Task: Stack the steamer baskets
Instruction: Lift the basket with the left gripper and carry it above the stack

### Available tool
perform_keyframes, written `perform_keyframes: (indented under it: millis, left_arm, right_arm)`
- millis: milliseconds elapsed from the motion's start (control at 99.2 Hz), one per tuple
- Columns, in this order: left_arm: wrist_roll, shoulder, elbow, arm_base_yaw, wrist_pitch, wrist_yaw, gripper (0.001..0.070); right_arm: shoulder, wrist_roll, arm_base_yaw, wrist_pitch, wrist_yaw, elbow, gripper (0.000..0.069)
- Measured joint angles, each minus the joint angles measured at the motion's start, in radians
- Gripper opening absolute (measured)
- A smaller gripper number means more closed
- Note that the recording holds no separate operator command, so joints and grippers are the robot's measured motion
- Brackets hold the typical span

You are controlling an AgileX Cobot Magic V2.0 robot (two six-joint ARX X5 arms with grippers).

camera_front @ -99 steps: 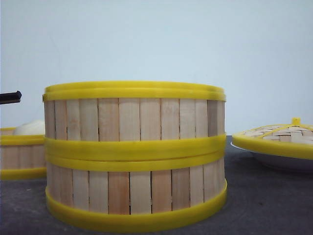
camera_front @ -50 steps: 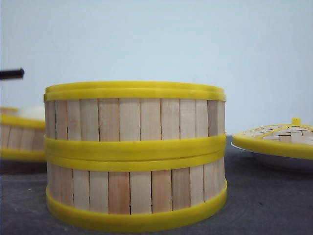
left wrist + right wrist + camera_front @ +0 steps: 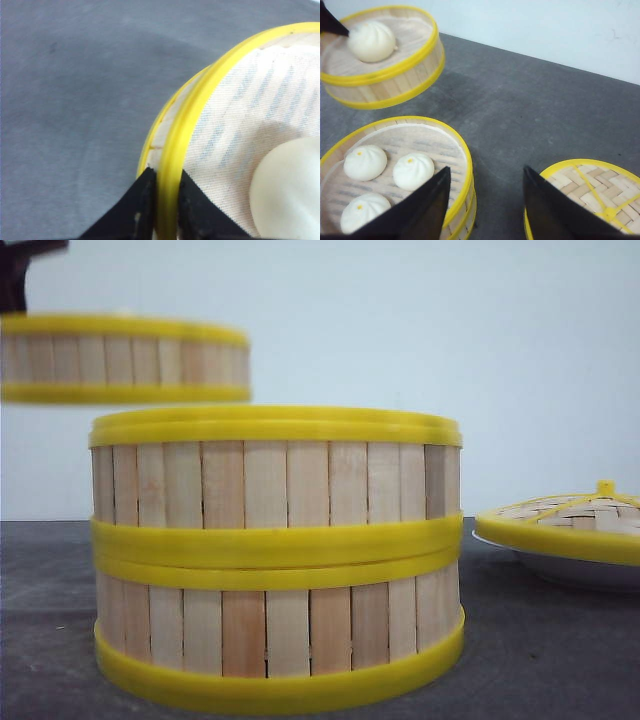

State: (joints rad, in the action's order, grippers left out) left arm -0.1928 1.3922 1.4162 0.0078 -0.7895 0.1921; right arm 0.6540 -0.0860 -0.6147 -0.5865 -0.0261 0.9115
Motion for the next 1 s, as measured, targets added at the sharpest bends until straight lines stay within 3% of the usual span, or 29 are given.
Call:
perform_keyframes:
  millis: [252,585,797,998]
  left_arm:
    - [0.029,-0.143,0.0,-0.159,-0.063,0.015,0.003]
    - [0.035,-0.145,-0.033,-0.361,-0.119,0.026,0.003]
    - [0.036,-0.122,-0.057,-0.438,-0.121,0.023,0.003]
    - [0.036,-0.1,-0.059,-0.461,-0.1,0.007,0.003]
  right_arm:
    - [0.0,0.0,0.0,0.0,0.0,0.0,0.0276]
    - [0.0,-0.001,0.0,0.0,0.0,0.0,0.0276]
    - [0.0,-0.005,0.0,0.0,0.0,0.0,0.0276]
    - [0.0,-0.008,0.0,0.0,0.0,0.0,0.0276]
